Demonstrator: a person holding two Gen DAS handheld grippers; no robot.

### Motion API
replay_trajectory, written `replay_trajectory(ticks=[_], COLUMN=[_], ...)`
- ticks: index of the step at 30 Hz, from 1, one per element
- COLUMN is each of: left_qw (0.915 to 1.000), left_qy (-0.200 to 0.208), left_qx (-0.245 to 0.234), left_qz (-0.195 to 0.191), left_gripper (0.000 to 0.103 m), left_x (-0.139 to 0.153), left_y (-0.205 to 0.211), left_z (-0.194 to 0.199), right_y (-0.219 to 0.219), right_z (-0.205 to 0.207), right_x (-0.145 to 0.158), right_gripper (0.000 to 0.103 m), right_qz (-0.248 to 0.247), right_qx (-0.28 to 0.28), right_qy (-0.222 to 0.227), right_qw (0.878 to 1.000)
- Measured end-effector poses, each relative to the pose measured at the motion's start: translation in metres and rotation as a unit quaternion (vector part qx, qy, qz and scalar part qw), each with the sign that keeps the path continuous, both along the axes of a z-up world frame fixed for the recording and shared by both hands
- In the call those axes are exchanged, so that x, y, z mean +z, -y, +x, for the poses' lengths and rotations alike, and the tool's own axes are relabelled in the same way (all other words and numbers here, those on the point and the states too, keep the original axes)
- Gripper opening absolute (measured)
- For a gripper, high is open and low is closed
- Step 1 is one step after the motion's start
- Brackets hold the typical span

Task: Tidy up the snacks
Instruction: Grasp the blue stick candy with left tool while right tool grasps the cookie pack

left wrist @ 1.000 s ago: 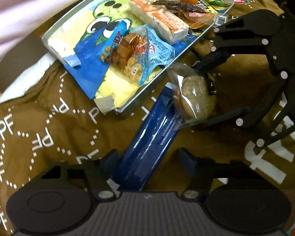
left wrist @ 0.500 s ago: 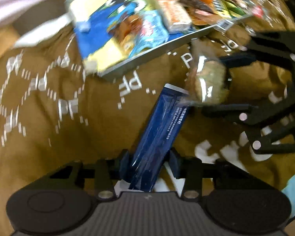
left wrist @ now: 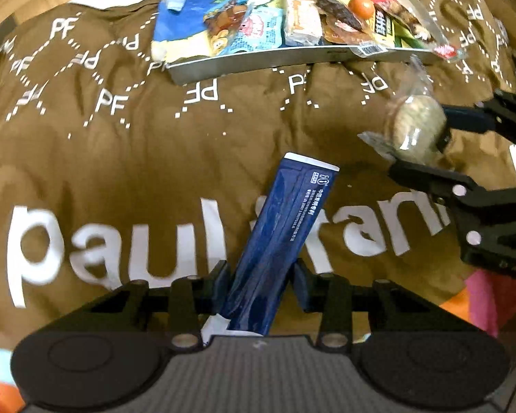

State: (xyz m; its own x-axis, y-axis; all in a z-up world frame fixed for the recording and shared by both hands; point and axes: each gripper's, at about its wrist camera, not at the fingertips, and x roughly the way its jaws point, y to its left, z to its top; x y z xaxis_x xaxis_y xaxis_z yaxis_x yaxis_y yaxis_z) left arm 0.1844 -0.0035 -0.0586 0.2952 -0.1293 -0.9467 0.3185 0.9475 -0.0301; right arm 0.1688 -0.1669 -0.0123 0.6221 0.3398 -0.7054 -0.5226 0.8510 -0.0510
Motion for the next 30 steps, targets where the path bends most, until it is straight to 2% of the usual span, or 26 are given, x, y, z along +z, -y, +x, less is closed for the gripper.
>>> replay_trajectory(ticks=[5,9,16,23,30], left_qw=[0.9992,0.9989,0.9978,0.9962,0.9918], left_qy=[0.032,0.041,0.046,0.071,0.088], left_qx=[0.021,0.022,0.043,0.044,0.074], left_qz=[0.007,0.009,-0.017,-0.025,-0.057], left_gripper=[0.041,0.041,0.040,0.039,0.039], left_x=[-0.002,-0.003,0.001,0.011,0.023], left_y=[0.003,0.005,0.001,-0.002,-0.016], left_z=[-0.015,-0.018,-0.025,-0.031,-0.039], right_y=[0.007,0.012,0.012,0.005,0.004], right_z=[-0.015,-0.025,-0.022,-0.022,-0.022], right_x=[0.010,0.015,0.016,0.012,0.012], right_gripper=[0.060,0.060,0.060,0.060,0.060], right_qz=[0.004,0.004,0.016,0.010,0.015], right_qx=[-0.002,-0.004,-0.010,-0.001,-0.003], right_qy=[0.006,0.009,0.009,0.007,0.008], right_qw=[1.000,1.000,1.000,1.000,1.000])
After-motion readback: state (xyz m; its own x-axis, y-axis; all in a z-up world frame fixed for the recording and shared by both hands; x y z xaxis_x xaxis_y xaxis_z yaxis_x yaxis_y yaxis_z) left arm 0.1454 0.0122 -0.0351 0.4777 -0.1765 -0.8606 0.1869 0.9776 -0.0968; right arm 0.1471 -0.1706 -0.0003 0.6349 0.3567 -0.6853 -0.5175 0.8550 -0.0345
